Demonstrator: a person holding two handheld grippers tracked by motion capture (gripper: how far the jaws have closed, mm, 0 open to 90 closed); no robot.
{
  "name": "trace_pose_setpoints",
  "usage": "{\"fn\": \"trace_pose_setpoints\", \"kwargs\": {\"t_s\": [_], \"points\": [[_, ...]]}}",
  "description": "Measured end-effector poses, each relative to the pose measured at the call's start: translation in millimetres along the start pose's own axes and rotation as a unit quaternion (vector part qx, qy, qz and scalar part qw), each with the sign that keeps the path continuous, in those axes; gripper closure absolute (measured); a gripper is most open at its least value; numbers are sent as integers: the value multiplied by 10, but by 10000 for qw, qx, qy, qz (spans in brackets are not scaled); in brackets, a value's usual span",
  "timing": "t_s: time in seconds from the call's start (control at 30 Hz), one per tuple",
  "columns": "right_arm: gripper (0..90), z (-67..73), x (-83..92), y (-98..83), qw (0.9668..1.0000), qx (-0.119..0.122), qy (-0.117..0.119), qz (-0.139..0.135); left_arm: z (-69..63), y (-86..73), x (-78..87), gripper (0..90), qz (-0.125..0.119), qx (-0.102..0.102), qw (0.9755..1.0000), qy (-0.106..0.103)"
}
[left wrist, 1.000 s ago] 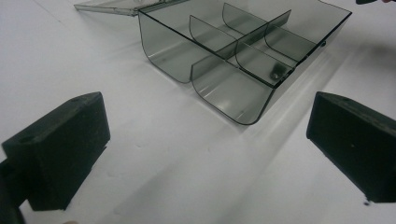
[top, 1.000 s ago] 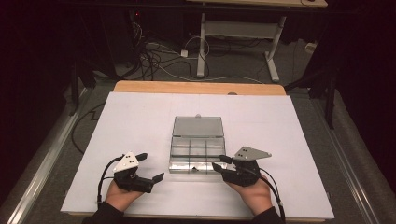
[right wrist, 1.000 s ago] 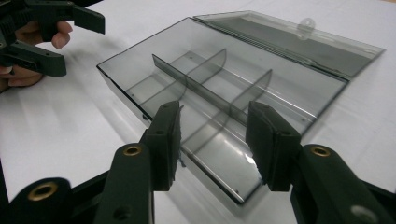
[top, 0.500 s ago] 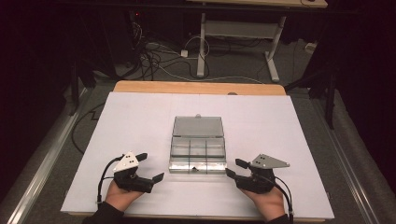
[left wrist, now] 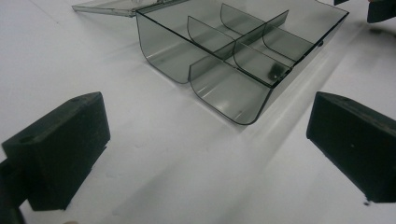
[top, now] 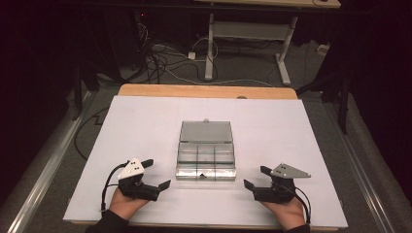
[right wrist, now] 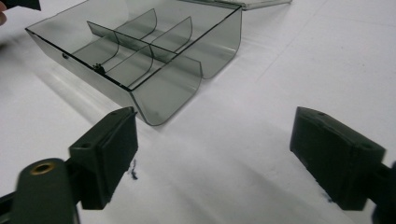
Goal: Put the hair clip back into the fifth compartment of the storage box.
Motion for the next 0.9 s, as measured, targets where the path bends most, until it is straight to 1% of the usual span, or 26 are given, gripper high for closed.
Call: {"fn": "trace_pose_setpoints", "kwargs": {"t_s": [0.1, 0.2, 0.23, 0.27, 0.33, 0.43, 0.47, 0.53, 0.6, 0.7, 0.83, 0.9], "points": [[101, 6, -4, -2, 10000, 34, -77, -26, 8, 1, 1, 0, -8, 40, 10000, -14], [12, 26, -16, 2, 9996, 98, -256, -40, 6, 0, 3, 0, -9, 24, 10000, -9], [1, 27, -18, 5, 9995, 98, -291, -47, 4, -1, 5, 0, -15, 19, 10000, 2], [1, 30, -17, 12, 9994, 63, -317, -75, 5, -1, 7, 0, -20, 21, 10000, 2], [1, 27, -21, 23, 9993, 64, -341, -101, 16, -2, 13, 0, -65, 90, 9999, 4], [1, 41, -27, 40, 9995, 31, -296, -93, 54, 11, 6, 0, -16, 276, 9996, -34], [1, 40, -30, 45, 9994, 73, -307, -114, 67, 17, 2, 0, -6, 337, 9994, -23], [1, 31, -34, 59, 9993, 77, -330, -150, 82, 31, -2, 0, -11, 364, 9993, 2], [1, 24, -31, 63, 9991, 36, -390, -172, 87, 44, -13, 0, 14, 340, 9994, 3], [1, 14, -29, 64, 9989, 65, -433, -176, 80, 61, -29, 0, 38, 298, 9995, -2], [1, 17, -28, 78, 9988, 67, -447, -209, 76, 96, -43, 0, -51, 346, 9994, -78], [1, 17, -35, 87, 9987, 48, -458, -200, 78, 112, -57, 0, -60, 426, 9990, -125]]}}
Point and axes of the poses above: each handheld gripper's, and its own axes: x roughly backward along the jaws, y roughly out of its top, z roughly to its left, the point moved 1 cm from there along -x, roughly forward along the jaws, and after that the axes turned 3 degrees about x, right-handed, at the moved point
